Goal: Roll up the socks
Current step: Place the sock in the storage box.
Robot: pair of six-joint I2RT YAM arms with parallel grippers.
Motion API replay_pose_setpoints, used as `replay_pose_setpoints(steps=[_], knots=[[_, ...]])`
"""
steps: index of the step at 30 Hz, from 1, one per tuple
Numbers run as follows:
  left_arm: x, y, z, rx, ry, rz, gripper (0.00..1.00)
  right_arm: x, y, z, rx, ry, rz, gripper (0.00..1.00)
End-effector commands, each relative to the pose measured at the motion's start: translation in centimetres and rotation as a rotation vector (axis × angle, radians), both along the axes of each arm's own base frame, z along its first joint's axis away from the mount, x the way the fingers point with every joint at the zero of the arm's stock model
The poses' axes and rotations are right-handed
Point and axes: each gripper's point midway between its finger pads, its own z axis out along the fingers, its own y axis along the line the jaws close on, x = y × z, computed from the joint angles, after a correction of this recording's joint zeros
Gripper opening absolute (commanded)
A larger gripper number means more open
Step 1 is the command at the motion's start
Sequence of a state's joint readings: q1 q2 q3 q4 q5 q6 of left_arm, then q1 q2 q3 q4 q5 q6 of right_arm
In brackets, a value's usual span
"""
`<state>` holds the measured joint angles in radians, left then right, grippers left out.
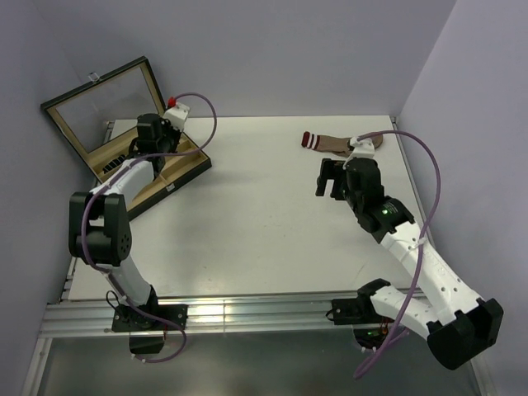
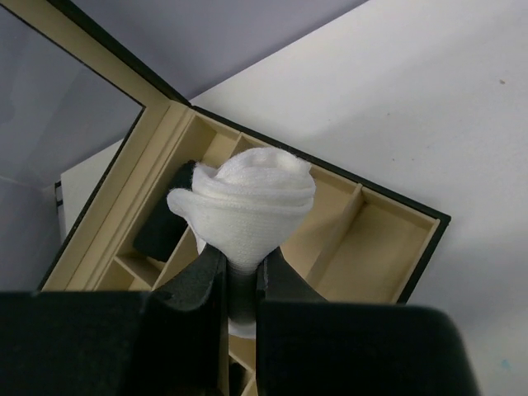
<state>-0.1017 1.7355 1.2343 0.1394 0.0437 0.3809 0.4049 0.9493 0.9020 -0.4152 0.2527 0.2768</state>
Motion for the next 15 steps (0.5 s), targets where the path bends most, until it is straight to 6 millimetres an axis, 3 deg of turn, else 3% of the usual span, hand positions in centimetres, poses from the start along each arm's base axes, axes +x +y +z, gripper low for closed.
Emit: replay_pose_setpoints(steps=[1, 15], knots=[[1.5, -1.0, 1.6, 0.005, -0.085, -0.133, 0.00, 0.7, -0.4, 1.4, -0.022, -0.019, -0.020, 1.00], [2.7, 1.2, -6.1, 0.014, 0.048, -0.135, 0.00, 1.3, 0.2, 0.0, -0.046, 0.026, 0.014, 0.98]])
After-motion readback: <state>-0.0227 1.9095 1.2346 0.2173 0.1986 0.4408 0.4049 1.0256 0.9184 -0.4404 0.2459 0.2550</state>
